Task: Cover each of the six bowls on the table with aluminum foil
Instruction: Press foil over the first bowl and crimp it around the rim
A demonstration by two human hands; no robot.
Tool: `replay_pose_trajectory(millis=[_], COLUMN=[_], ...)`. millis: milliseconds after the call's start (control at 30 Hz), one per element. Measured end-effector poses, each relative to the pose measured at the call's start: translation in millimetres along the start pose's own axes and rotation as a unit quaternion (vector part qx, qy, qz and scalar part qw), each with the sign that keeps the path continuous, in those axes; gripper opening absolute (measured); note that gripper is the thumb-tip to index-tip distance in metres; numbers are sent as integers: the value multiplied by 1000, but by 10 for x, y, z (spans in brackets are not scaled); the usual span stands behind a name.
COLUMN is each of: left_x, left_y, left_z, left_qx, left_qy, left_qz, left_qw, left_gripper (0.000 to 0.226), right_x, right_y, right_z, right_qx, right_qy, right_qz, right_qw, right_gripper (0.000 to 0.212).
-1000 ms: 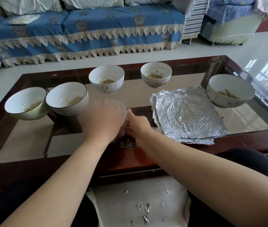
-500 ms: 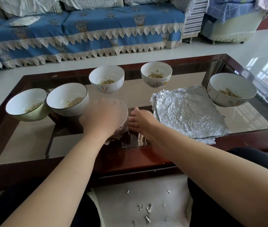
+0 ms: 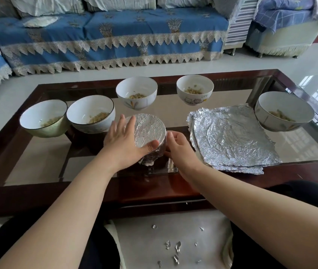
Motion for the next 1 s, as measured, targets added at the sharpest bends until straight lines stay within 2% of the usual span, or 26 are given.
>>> replay_pose_trajectory(millis=[100, 200, 367, 600, 767, 900, 1000], left_x=[70, 94, 84, 79, 72, 67, 67], left_y=[-41, -52, -41, -41, -39, -40, -32], left_z=[28, 30, 4, -9, -14, -23, -38], left_qx=[5, -1, -3, -13, -15, -18, -23], left_qy=[29, 32, 39, 47, 53, 59, 67], left_qz=[-2, -20, -51, -59, -74, -83, -85], left_qw=[1000, 999, 998, 997, 996, 995, 994], left_gripper=[139, 141, 138, 136, 119, 117, 116], right_x=[-14, -27, -41, -72, -45, -52, -82], right_y=[-51, -11, 7, -29, -57, -108, -136], right_z=[-142, -127, -193, -221, -243, -249, -224], right_qx=[8, 34, 69, 72, 90, 85, 79], right_qy=[-4, -55, -121, -110, -110, -107, -101], right_qz=[-43, -77, -117, -188, -187, -186, -177], right_qw=[999, 995, 983, 973, 972, 973, 976], right_gripper=[63, 66, 31, 30, 23, 8, 7])
Point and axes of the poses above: each hand's wrist, its own y-axis away from the middle knuckle, its own x-axis out of the palm, z = x × y, the point moved 7 cm from there along -y, towards the middle knuckle, and after that the axes turned 5 degrees about -y, right-handed, at the moved point
